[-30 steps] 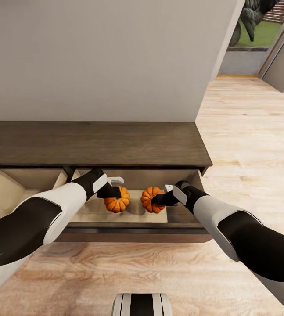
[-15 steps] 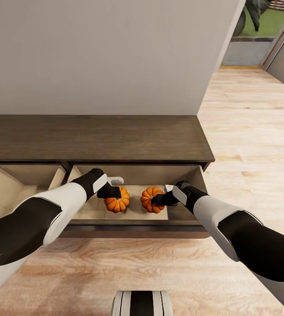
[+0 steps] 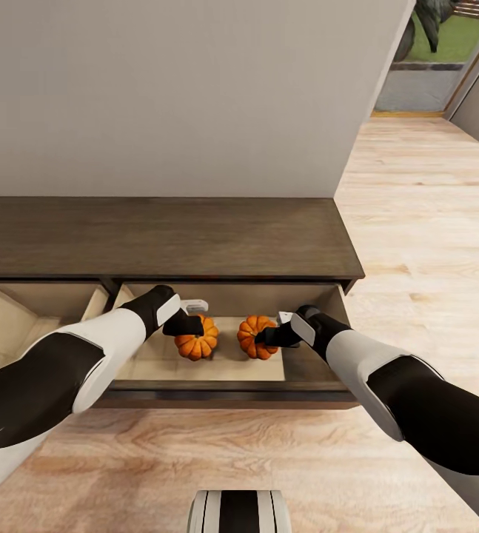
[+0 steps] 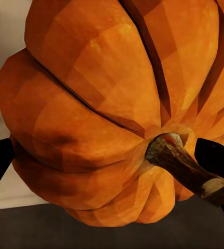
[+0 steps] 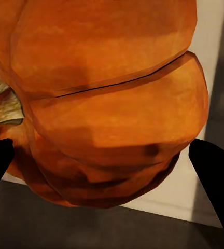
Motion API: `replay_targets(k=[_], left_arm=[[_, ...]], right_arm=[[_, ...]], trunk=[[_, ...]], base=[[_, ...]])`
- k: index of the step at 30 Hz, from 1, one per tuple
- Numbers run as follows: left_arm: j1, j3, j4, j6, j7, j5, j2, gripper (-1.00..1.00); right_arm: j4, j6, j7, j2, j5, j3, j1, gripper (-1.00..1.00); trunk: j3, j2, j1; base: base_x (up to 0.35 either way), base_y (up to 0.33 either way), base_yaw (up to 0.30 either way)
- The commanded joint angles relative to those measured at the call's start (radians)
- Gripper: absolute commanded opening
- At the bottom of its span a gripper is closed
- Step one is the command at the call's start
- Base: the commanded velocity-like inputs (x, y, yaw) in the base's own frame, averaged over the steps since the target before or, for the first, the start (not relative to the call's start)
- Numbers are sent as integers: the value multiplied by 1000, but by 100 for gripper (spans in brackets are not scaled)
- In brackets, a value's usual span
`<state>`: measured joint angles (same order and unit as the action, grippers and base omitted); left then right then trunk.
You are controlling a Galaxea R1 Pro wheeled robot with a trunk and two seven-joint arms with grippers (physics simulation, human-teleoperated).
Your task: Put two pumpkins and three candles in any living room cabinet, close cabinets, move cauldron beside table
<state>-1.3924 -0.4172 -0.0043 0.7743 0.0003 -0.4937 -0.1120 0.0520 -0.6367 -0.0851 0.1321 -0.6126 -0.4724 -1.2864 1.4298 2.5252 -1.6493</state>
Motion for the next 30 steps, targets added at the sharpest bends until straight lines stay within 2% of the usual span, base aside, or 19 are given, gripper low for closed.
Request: replay_targets(k=[1,9,18,22,30], left_arm=[[0,-9,0,4,0,-8,0,-100],[0,-9,1,3,0,-8,0,-100],[0,-9,0,3,1,-8,0,-100],[0,-9,0,3,1,-8,0,-100],[0,-8,0,3,1,-8,0,-100]], right_arm=[[0,-3,-5,0,-1,-8,-1,-100],[0,-3,-5,0,-1,-8,-1,-100],[0,-3,-4,0,-1,-9,-1,-100],[0,-3,-4,0,-1,-9,-1,-100],[0,-3,-4,0,-1,-8,-1,-100]], trunk=[[1,0,0],[32,2,-3],[32,2,-3],[47,3,-5],[47,3,-5]], base=[[2,0,0],[0,0,0],[0,0,0],[0,0,0],[0,0,0]])
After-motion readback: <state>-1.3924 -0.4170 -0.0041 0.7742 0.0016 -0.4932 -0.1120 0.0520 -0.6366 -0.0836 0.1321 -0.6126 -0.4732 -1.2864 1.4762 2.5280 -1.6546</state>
